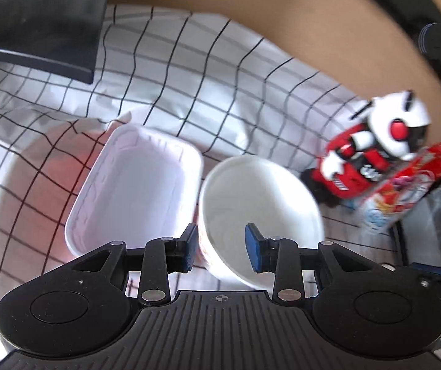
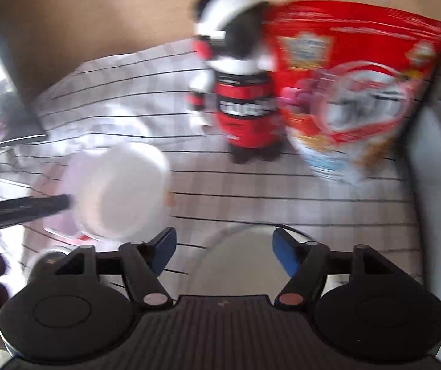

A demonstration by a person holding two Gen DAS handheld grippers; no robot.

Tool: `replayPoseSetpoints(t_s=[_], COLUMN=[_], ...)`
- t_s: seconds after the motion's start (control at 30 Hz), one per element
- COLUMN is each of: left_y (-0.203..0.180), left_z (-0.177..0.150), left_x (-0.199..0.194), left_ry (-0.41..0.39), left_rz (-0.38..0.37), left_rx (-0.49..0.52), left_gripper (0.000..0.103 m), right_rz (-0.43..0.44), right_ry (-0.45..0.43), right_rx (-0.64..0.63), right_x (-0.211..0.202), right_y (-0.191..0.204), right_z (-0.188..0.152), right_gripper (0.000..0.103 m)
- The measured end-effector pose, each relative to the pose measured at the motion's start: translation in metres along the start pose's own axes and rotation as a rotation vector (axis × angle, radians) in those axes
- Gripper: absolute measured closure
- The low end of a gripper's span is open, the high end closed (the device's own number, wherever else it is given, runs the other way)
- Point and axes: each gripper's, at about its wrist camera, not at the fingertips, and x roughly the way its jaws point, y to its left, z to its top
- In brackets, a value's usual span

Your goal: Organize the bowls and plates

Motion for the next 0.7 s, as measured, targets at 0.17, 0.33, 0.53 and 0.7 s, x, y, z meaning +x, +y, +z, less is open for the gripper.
replayPoseSetpoints(t_s=[0.17,0.33,0.53,0.7], left_y=[0.003,-0.001,-0.006,-0.028], left_z=[0.01,0.011,0.007,0.011], left_x=[0.033,0.055,0.055,0.022], left_ry=[0.045,0.095,0.11,0.068], left_rz=[0.064,0.094,0.11,0.041], left_rx=[-0.011,-0.014,-0.007,0.023], left_gripper=[0.067,0.066,0.07,0.073], right_rz=[0.04,0.038,0.063,0.074], right_ry=[0.047,0.152,0.226,0.104], right_rx=[0.072,0.146,0.103,0.054], right_x=[0.049,0.109,0.134,0.087], right_y=[0.022,0.03,0.039,0.03], right_z=[0.03,0.03,0.018,0.022], right_gripper=[0.032,0.043,0.08,0.082])
